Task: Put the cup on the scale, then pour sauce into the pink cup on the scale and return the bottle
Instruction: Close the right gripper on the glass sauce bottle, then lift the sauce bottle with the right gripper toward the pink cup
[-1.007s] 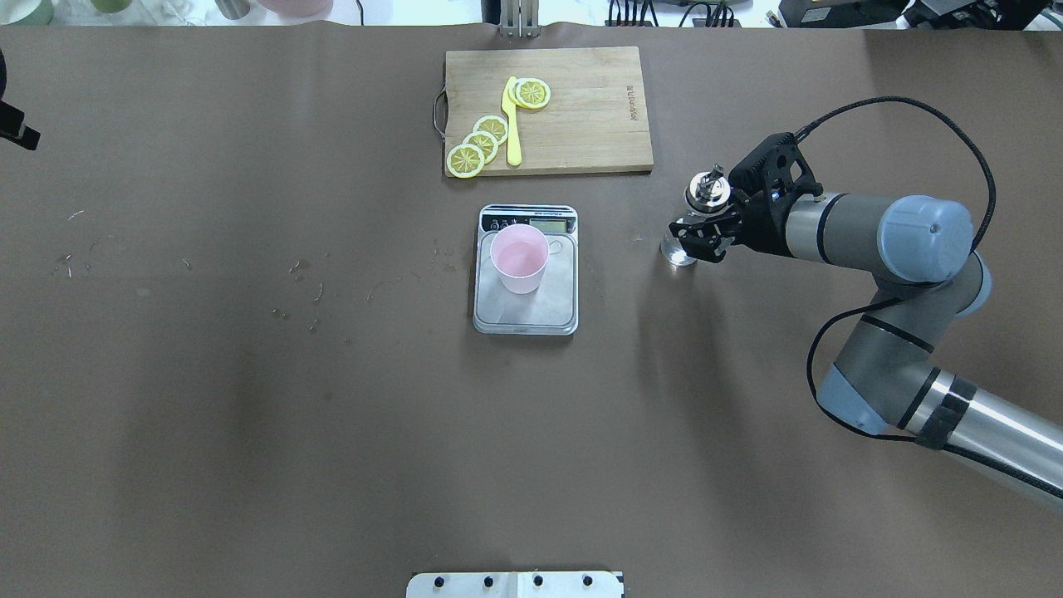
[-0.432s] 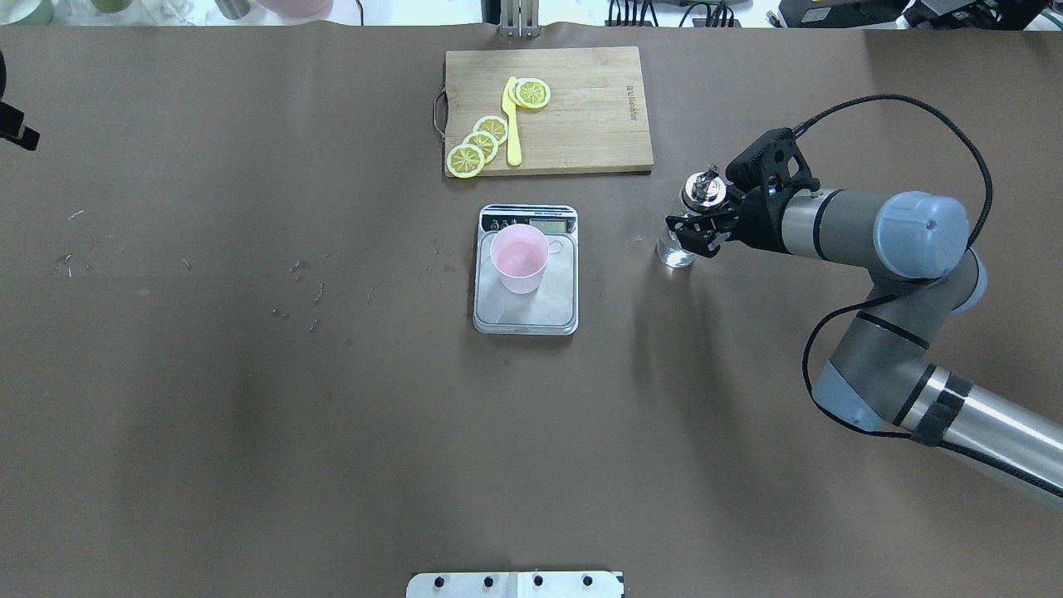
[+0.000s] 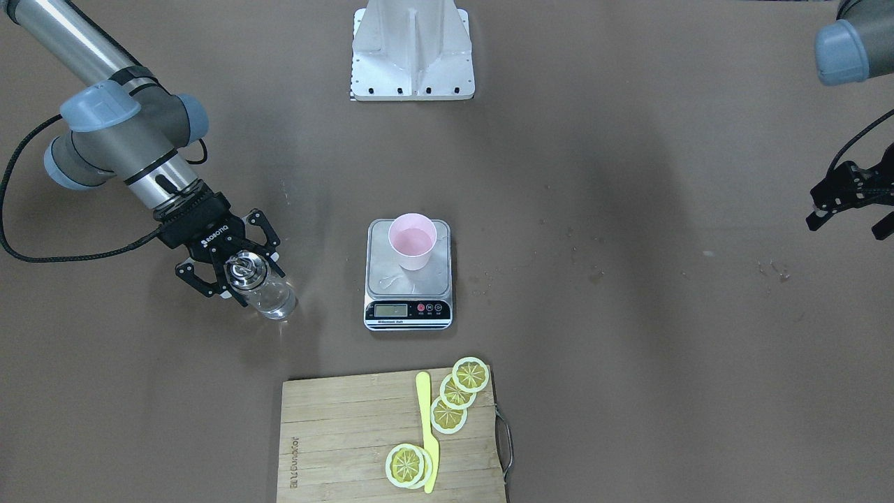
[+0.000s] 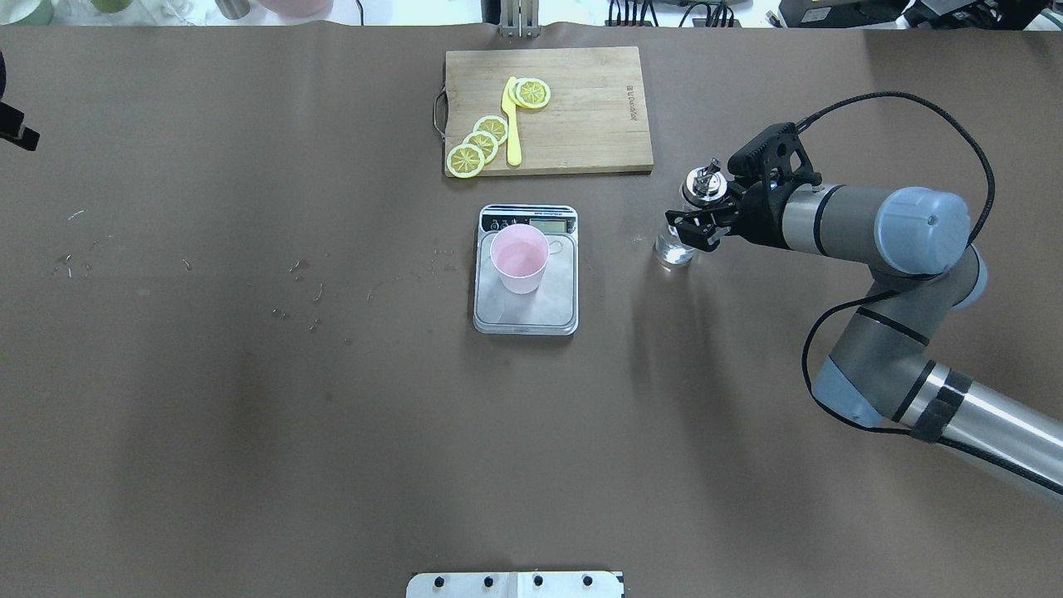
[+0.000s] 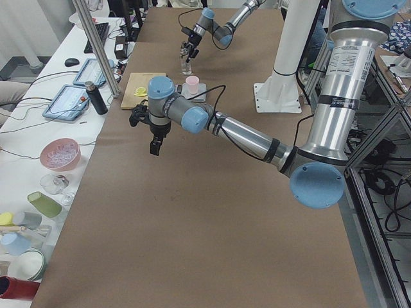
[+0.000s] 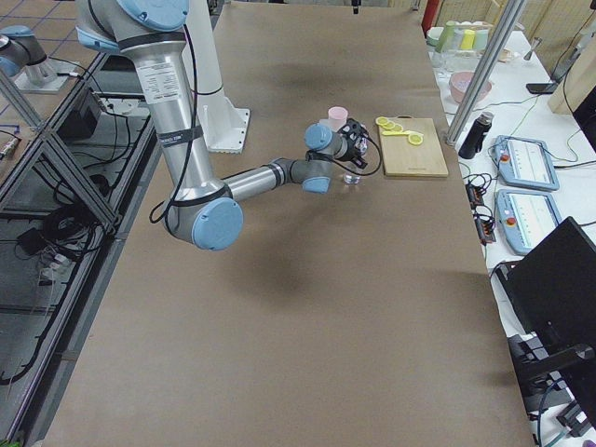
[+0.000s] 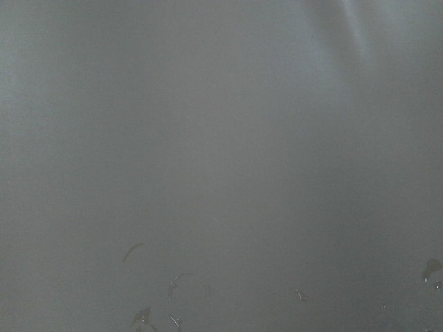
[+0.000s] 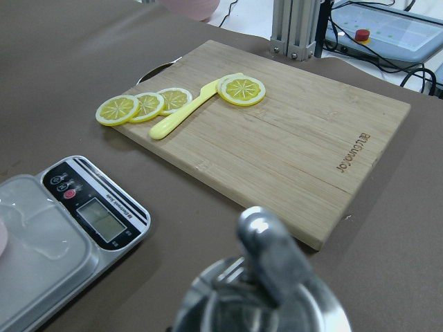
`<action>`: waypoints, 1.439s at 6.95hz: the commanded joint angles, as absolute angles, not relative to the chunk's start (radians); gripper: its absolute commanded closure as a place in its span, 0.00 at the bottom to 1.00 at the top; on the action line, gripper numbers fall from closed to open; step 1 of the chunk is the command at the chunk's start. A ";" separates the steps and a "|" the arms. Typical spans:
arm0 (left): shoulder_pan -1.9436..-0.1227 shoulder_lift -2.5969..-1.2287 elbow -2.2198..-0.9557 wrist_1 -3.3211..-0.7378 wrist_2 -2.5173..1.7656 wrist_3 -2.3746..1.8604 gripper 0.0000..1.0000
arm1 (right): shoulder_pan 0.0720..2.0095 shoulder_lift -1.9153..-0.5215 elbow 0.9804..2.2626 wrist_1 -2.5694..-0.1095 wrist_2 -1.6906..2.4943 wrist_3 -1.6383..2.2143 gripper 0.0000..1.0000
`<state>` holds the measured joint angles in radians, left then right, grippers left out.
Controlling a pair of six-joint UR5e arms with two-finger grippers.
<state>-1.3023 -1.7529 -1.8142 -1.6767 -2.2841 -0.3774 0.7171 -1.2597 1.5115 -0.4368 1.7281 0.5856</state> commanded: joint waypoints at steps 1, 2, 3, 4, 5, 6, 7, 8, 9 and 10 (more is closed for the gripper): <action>-1.302 -1.750 -1.815 -1.678 -2.284 -0.377 0.03 | 0.716 -1.246 1.517 -0.500 1.709 0.591 1.00; -1.302 -1.752 -1.813 -1.677 -2.284 -0.377 0.03 | 0.719 -1.224 1.528 -0.562 1.674 0.585 1.00; -1.302 -1.752 -1.813 -1.677 -2.283 -0.376 0.03 | 0.730 -1.217 1.548 -0.628 1.663 0.581 1.00; -1.304 -1.746 -1.813 -1.678 -2.284 -0.373 0.03 | 0.735 -1.206 1.596 -0.737 1.669 0.574 1.00; -1.310 -1.744 -1.812 -1.680 -2.287 -0.353 0.03 | 0.733 -1.180 1.664 -0.890 1.667 0.522 1.00; -1.327 -1.730 -1.807 -1.680 -2.290 -0.312 0.03 | 0.726 -1.175 1.716 -0.987 1.663 0.511 1.00; -1.345 -1.714 -1.807 -1.681 -2.292 -0.276 0.03 | 0.721 -1.174 1.735 -1.020 1.661 0.509 1.00; -1.362 -1.698 -1.807 -1.681 -2.292 -0.250 0.03 | 0.715 -1.172 1.744 -1.040 1.658 0.509 1.00; -1.383 -1.684 -1.804 -1.683 -2.293 -0.218 0.03 | 0.700 -1.172 1.779 -1.117 1.640 0.509 1.00; -1.399 -1.678 -1.799 -1.684 -2.293 -0.198 0.03 | 0.666 -1.170 1.837 -1.208 1.597 0.505 1.00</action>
